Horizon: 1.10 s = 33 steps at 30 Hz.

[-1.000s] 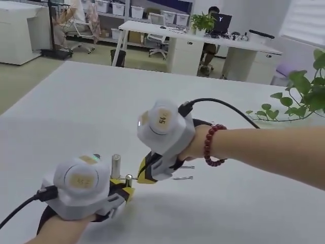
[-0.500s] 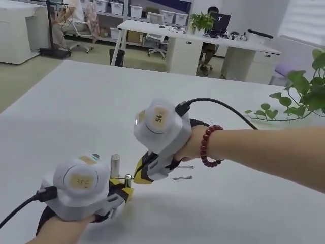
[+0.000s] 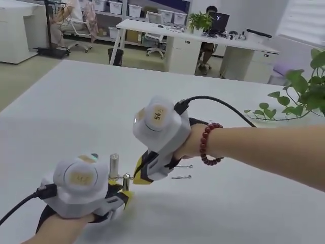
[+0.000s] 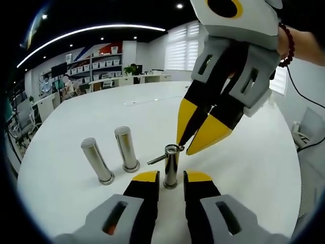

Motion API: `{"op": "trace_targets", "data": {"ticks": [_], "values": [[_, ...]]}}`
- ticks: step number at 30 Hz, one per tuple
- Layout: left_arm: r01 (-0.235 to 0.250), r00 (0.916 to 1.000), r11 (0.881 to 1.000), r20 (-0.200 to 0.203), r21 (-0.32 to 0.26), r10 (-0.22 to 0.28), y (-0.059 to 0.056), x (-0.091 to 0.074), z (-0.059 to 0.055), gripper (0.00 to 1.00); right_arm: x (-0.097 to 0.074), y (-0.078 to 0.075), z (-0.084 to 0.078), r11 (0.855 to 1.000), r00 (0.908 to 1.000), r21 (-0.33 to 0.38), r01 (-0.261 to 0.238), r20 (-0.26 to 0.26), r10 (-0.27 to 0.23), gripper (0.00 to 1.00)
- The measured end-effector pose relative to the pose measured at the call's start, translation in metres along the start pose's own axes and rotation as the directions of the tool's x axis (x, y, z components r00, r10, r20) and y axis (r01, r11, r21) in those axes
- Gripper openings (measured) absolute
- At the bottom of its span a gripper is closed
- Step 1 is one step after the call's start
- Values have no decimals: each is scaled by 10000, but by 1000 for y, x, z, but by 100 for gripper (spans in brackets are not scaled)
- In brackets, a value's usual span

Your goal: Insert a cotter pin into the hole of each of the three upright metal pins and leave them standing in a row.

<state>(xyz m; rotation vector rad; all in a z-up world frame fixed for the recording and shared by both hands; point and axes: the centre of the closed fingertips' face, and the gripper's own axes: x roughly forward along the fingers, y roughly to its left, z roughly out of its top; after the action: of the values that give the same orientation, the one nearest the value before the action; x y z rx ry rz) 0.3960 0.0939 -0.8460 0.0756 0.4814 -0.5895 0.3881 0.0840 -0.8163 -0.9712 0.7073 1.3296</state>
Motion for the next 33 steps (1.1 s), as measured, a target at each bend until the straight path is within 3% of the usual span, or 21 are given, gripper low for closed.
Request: {"op": "trace_targets", "data": {"ticks": [8, 11, 15, 17, 23, 33], "values": [[-27, 10000, 9998, -89, 189, 28, 2, -7, -3, 30, -13, -17, 3, 9983, 9983, 456, 371, 425, -391, 12], [-13, 10000, 10000, 59, -59, 14, 3, -12, -4, 34, -17, -25, 7, 9949, 9955, 858, 525, 742, -590, 13], [33, 9998, 10000, 186, -94, -31, 1, -17, -4, 41, -17, -37, 13, 9827, 9878, 1731, 653, 1285, -882, 15], [39, 9997, 10000, 251, -66, -37, 1, -21, -3, 43, -16, -42, 20, 9727, 9795, 2235, 632, 1729, -1034, 17], [63, 9985, 9998, 540, -171, -53, 2, -35, 1, 53, -3, -49, 38, 9410, 9553, 3377, 232, 2700, -1205, 21], [38, 9966, 9992, 819, -407, -5, 4, -56, 6, 66, 26, -56, 43, 9220, 9545, 3869, 137, 2696, -1273, 23]]}}
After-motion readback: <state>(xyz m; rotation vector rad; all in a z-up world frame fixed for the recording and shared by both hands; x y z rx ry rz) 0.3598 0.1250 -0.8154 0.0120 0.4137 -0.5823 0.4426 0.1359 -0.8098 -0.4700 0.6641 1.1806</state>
